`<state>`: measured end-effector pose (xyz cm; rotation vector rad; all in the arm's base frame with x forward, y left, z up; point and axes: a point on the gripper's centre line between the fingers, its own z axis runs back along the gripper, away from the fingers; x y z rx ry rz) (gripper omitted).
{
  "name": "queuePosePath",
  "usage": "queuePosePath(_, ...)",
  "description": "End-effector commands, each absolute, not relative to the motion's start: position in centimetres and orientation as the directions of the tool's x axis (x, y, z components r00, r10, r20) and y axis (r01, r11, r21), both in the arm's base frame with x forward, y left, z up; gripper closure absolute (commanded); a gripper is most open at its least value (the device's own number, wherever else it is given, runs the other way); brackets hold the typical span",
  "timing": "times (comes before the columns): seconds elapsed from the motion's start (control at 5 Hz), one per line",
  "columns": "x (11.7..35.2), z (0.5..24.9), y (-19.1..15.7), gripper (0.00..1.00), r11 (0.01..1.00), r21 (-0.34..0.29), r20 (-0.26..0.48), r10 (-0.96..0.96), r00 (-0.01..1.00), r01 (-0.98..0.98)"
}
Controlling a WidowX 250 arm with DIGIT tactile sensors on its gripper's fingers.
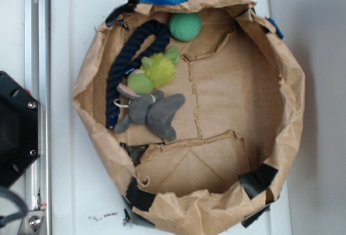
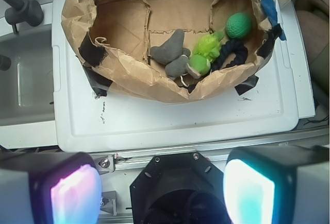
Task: Grab the gray animal.
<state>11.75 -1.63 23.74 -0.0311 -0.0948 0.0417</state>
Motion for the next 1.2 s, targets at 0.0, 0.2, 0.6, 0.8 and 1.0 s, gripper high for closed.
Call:
queuePosePath(0.0,11.8,23.7,-1.6,0.00,0.999,-0.033,0.094,0.043,0.995,-0.040)
queuePosePath(0.2,15.2,22.7,-1.0,0.00,0.998,-0.049,0.122,-0.042,0.992,0.048)
queuePosePath(0.6,17.1,22.4,0.1,0.00,0.986,-0.049,0.081,0.164,0.983,-0.161)
queuePosePath(0.8,17.1,22.4,0.1,0.00,0.986,-0.049,0.081,0.164,0.983,-0.161)
queuePosePath(1.0,17.1,22.4,0.1,0.00,0.986,-0.049,0.081,0.164,0.983,-0.161)
